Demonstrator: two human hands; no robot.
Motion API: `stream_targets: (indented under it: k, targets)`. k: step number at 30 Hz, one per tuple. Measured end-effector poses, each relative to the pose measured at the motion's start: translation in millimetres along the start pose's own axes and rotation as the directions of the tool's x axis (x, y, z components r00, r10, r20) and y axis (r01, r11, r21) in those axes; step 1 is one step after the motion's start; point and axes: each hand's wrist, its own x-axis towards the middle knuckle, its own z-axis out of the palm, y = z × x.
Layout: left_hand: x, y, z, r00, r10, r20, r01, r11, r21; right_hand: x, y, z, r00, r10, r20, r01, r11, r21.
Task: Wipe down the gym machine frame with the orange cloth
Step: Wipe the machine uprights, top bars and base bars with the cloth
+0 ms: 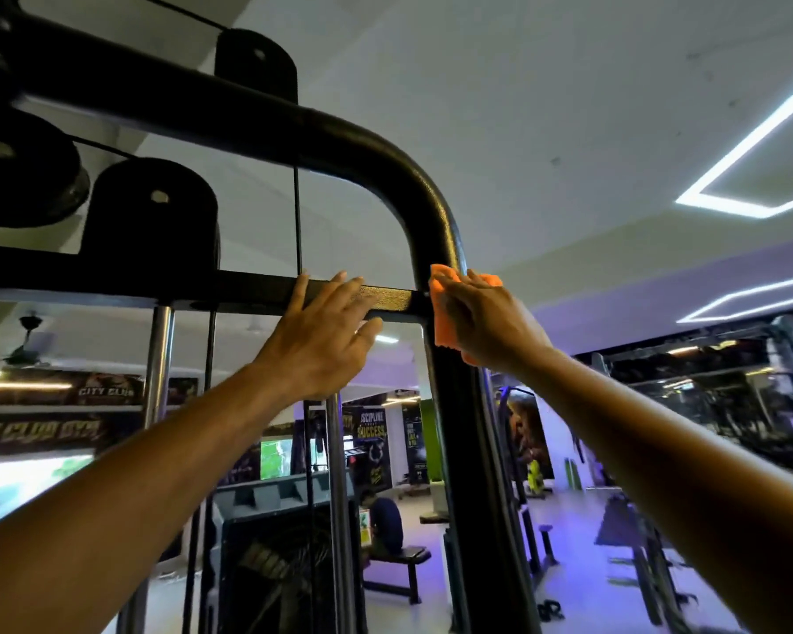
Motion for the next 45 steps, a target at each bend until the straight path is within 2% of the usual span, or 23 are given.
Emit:
stream_targets:
  k: [3, 5, 7, 9, 11, 15, 18, 21, 25, 27, 32, 39, 43, 45]
  targets:
    - [12.4, 17.5, 1.0, 0.999, 0.045, 0.012, -0.044, 0.996, -0.079, 3.9, 12.3, -14.6, 0.987, -0.012, -0.163, 0.019, 0.999, 0.04]
    - [23.1, 30.5, -0.3, 0.999, 0.043, 0.001, -0.042, 0.986, -0.159, 13.6, 19.3, -13.5, 0.979, 0.038, -0.2, -0.019, 0.995, 0.093]
    - [35.1, 40.9, 2.7, 1.0, 0.019, -0.023, -0.024, 0.974, -0.224, 16.5, 26.1, 3.1, 0.98, 0.101, -0.169, -0.085, 0.992, 0.098]
    - [48.3, 49.9, 6.8, 0.999, -0.012, -0.031, 0.004, 0.968, -0.252, 6.3, 25.4, 31.4, 0.984, 0.161, -0.074, -0.157, 0.986, 0.061]
    - [63.9, 56.8, 10.8, 0.997, -0.06, -0.043, 0.046, 0.959, -0.279, -9.1, 17.3, 57.2, 0.98, 0.198, -0.021, -0.194, 0.974, 0.12]
    - [101.7, 65.0, 19.5, 0.986, -0.165, -0.012, 0.149, 0.916, -0.371, 1.0, 22.3, 75.9, 0.971, 0.224, -0.086, -0.188, 0.932, 0.309]
    - [136.7, 66.8, 22.0, 0.952, -0.295, -0.081, 0.236, 0.877, -0.419, 33.7, 32.3, 73.2, 0.97, 0.215, -0.112, -0.157, 0.91, 0.385]
    - [167.1, 64.8, 18.0, 0.898, -0.428, -0.101, 0.289, 0.748, -0.598, 73.5, 40.1, 65.3, 0.974, 0.2, -0.102, -0.135, 0.884, 0.447]
    - [169.4, 70.2, 5.0, 0.877, -0.472, 0.083, 0.325, 0.459, -0.827, 89.7, 44.5, 61.5, 0.984, 0.152, -0.097, -0.084, 0.862, 0.499]
    - [165.2, 69.2, 3.2, 0.878, -0.462, 0.123, 0.337, 0.416, -0.845, 68.0, 47.5, 66.9, 0.987, 0.121, -0.102, -0.049, 0.843, 0.535]
    - [162.7, 67.2, 6.6, 0.885, -0.45, 0.122, 0.338, 0.439, -0.832, 21.2, 61.7, 81.4, 0.995, 0.073, -0.06, -0.024, 0.808, 0.589]
    - [164.1, 58.4, 11.9, 0.881, -0.451, 0.141, 0.362, 0.452, -0.816, 92.8, 59.0, 69.3, 0.989, 0.126, -0.074, -0.051, 0.772, 0.633]
    - [159.7, 62.8, 13.7, 0.899, -0.424, 0.113, 0.335, 0.496, -0.801, 35.1, 60.5, 79.7, 0.991, 0.078, -0.112, 0.007, 0.792, 0.611]
    - [158.9, 63.8, 13.7, 0.904, -0.413, 0.108, 0.329, 0.512, -0.793, 8.1, 62.6, 85.9, 0.995, 0.055, -0.083, 0.007, 0.79, 0.613]
